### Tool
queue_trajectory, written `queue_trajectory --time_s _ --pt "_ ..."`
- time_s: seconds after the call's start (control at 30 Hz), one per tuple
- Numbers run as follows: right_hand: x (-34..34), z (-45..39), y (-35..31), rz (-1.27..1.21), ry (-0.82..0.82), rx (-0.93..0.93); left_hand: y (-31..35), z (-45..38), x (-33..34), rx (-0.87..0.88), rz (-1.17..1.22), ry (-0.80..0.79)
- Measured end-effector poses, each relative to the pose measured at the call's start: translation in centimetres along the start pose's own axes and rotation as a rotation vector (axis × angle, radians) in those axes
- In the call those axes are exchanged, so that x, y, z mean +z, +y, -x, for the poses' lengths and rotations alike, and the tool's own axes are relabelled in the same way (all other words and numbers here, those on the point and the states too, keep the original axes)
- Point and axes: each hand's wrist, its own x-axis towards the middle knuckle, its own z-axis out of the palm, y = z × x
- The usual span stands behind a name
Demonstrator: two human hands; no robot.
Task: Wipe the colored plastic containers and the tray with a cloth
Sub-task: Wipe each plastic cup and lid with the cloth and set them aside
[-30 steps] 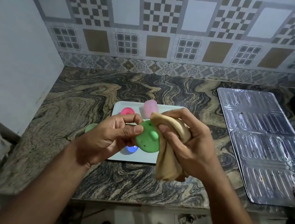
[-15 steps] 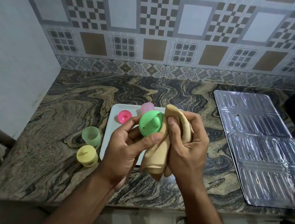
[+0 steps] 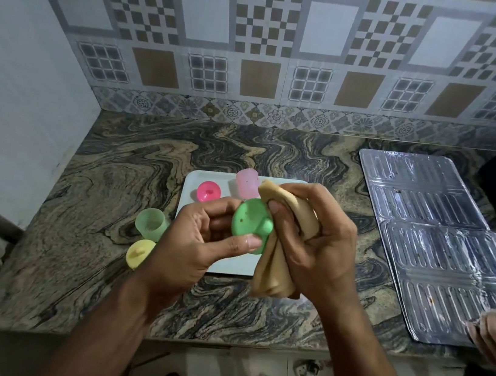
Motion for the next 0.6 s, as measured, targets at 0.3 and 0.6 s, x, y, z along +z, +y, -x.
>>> queue_trajectory --time_s 0.3,0.6 --pt "-2.2 -2.9 1.5 -0.298 -0.091 0.163 0.0 0.1 -1.6 -0.093 0.020 -0.068" --pt "0.7 0.4 -0.2 -0.368 0.005 0.177 -1.0 -0.4 0.7 -0.150 0.408 0.126"
